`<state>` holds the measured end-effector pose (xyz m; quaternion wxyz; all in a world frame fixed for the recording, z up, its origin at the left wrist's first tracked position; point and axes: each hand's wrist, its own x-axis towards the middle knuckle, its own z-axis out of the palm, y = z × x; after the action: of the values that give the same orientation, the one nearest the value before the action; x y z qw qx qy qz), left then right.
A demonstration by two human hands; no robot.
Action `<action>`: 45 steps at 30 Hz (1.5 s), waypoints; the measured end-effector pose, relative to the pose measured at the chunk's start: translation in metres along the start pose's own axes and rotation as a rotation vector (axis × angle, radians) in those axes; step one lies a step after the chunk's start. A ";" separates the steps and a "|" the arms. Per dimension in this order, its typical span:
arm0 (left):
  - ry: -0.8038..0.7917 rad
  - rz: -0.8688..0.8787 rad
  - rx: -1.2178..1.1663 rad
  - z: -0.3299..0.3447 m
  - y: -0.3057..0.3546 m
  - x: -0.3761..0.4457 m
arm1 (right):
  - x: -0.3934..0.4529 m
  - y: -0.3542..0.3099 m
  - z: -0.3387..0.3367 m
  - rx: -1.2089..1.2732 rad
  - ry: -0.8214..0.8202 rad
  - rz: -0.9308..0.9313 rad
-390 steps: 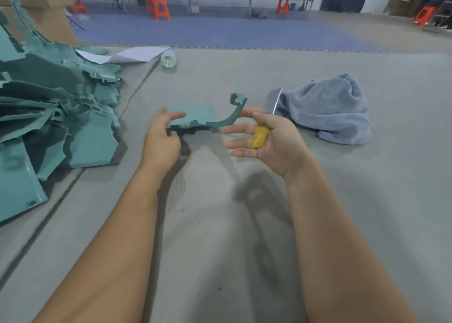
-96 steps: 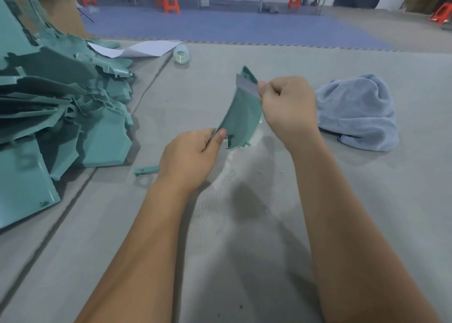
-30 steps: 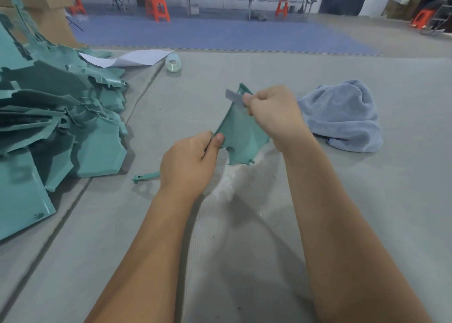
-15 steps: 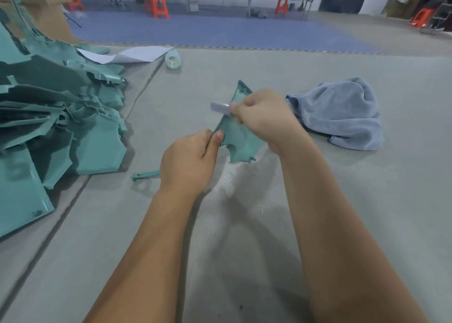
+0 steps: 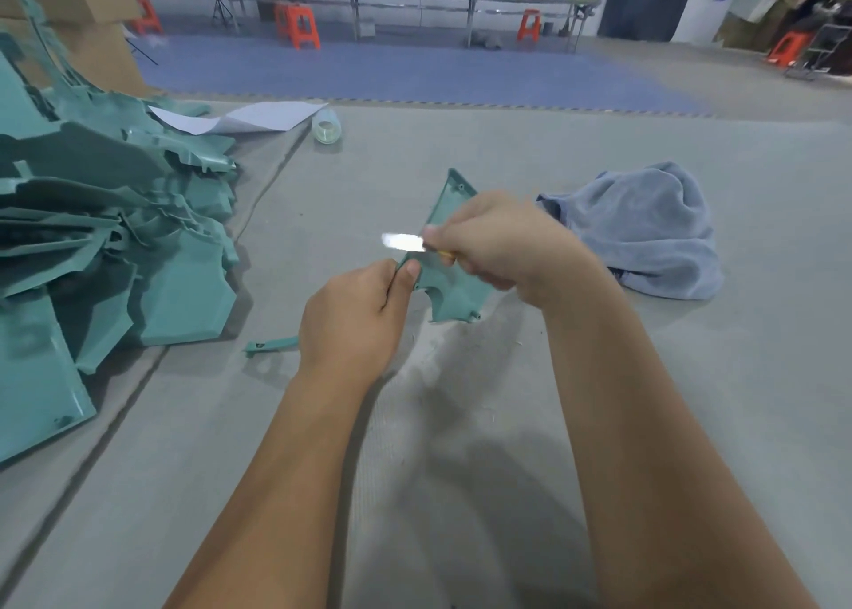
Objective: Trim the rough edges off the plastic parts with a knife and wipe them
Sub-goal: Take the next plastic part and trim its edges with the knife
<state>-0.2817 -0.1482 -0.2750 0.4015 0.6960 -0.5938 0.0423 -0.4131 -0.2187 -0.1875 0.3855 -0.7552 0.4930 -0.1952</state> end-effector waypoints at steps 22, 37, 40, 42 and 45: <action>-0.004 -0.005 0.019 0.001 -0.002 -0.003 | 0.003 0.003 0.009 -0.099 0.323 -0.049; -0.006 0.024 0.032 0.001 0.000 -0.002 | 0.014 0.010 -0.017 0.508 0.372 -0.044; -0.002 0.033 0.027 0.001 -0.001 -0.002 | 0.013 0.018 -0.003 0.410 0.310 -0.092; 0.000 0.036 0.030 0.001 -0.001 -0.002 | 0.012 0.023 0.001 0.358 0.350 -0.132; -0.006 0.028 0.033 0.001 -0.001 -0.002 | 0.011 0.022 -0.002 0.462 0.368 -0.181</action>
<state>-0.2820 -0.1475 -0.2770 0.3878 0.6944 -0.6036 0.0556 -0.4229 -0.2342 -0.2047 0.4320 -0.6405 0.4277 -0.4692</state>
